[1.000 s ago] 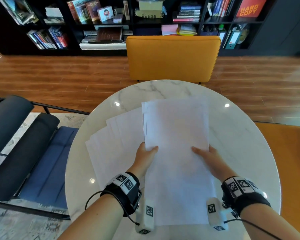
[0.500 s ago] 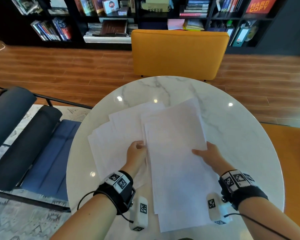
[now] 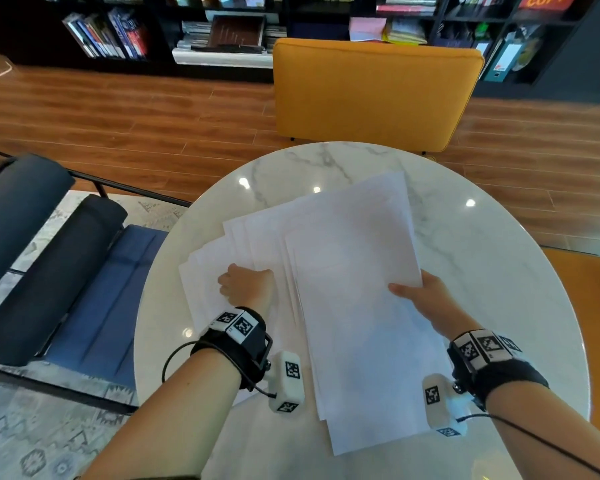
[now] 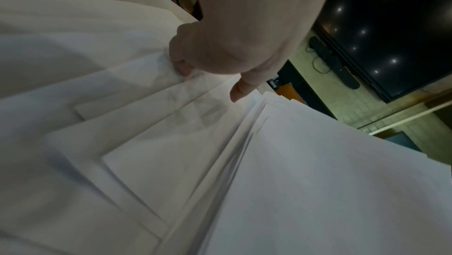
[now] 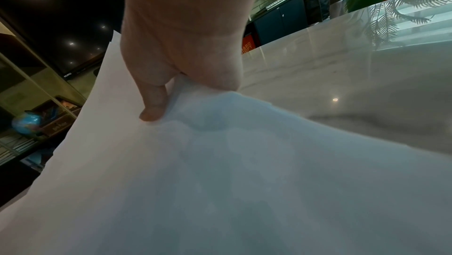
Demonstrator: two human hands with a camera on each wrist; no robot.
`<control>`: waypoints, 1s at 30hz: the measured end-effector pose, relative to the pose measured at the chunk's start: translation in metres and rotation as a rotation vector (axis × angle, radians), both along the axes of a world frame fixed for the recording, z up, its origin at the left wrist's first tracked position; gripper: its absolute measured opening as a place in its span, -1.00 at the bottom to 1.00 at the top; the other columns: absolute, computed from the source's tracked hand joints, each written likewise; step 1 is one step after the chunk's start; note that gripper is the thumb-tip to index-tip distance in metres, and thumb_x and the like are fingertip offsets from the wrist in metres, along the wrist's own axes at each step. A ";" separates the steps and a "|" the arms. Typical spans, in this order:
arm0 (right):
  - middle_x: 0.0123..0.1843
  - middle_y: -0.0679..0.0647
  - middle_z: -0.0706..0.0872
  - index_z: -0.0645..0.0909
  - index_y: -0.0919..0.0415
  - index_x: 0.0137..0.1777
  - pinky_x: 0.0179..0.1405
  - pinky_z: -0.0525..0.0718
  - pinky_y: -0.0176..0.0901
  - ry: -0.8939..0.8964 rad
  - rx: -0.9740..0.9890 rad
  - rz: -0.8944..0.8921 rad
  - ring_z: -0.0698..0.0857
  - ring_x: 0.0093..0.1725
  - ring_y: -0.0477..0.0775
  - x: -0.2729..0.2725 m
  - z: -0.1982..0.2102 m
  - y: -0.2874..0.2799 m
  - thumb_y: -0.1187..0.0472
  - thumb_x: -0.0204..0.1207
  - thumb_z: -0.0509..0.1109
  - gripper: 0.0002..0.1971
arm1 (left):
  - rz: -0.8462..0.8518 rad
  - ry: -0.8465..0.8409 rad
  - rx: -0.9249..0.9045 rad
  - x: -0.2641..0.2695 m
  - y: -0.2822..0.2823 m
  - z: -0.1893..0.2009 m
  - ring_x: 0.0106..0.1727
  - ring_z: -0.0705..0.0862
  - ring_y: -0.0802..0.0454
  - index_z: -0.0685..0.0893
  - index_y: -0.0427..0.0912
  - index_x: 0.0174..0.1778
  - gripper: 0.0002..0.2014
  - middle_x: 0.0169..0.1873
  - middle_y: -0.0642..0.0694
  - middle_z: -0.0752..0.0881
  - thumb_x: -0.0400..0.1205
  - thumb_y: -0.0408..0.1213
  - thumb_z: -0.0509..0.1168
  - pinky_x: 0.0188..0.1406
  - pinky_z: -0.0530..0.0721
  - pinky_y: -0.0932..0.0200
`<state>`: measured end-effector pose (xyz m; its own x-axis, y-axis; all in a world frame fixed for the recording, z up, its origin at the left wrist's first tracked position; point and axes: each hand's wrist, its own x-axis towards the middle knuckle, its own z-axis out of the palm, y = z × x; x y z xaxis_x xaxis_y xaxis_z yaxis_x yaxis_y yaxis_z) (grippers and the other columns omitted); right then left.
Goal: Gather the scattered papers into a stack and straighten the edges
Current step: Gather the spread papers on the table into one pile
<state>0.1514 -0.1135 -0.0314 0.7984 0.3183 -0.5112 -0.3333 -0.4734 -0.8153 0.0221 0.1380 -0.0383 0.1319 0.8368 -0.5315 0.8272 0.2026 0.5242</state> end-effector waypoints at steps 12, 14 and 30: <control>0.04 0.16 0.72 0.61 0.35 0.31 0.01 0.57 -0.12 0.019 0.020 0.000 0.69 -0.02 0.12 0.006 -0.007 0.012 0.38 0.44 0.48 -0.59 | 0.019 -0.179 -0.019 0.005 0.010 -0.011 0.37 0.52 -0.25 0.29 -0.23 0.48 -0.27 0.43 -0.26 0.45 0.41 -0.42 0.47 0.23 0.60 0.01; 0.04 0.18 0.74 0.62 0.35 0.29 -0.13 0.62 -0.23 0.042 0.049 -0.006 0.73 -0.08 0.06 0.005 -0.008 0.011 0.38 0.44 0.48 -0.61 | 0.033 -0.291 -0.062 0.005 0.009 -0.010 0.37 0.53 -0.22 0.17 -0.24 0.56 -0.25 0.48 -0.24 0.43 0.49 -0.52 0.36 0.10 0.54 0.12; 0.17 0.24 0.75 0.57 0.33 0.35 0.03 0.65 -0.05 -0.010 0.079 -0.044 0.73 0.12 0.24 -0.004 -0.022 0.015 0.34 0.41 0.52 -0.52 | -0.209 -0.615 -0.144 0.009 -0.031 -0.009 0.04 0.64 0.03 0.54 -0.14 0.27 -0.70 0.04 -0.01 0.66 0.68 -0.09 0.21 -0.04 0.58 0.21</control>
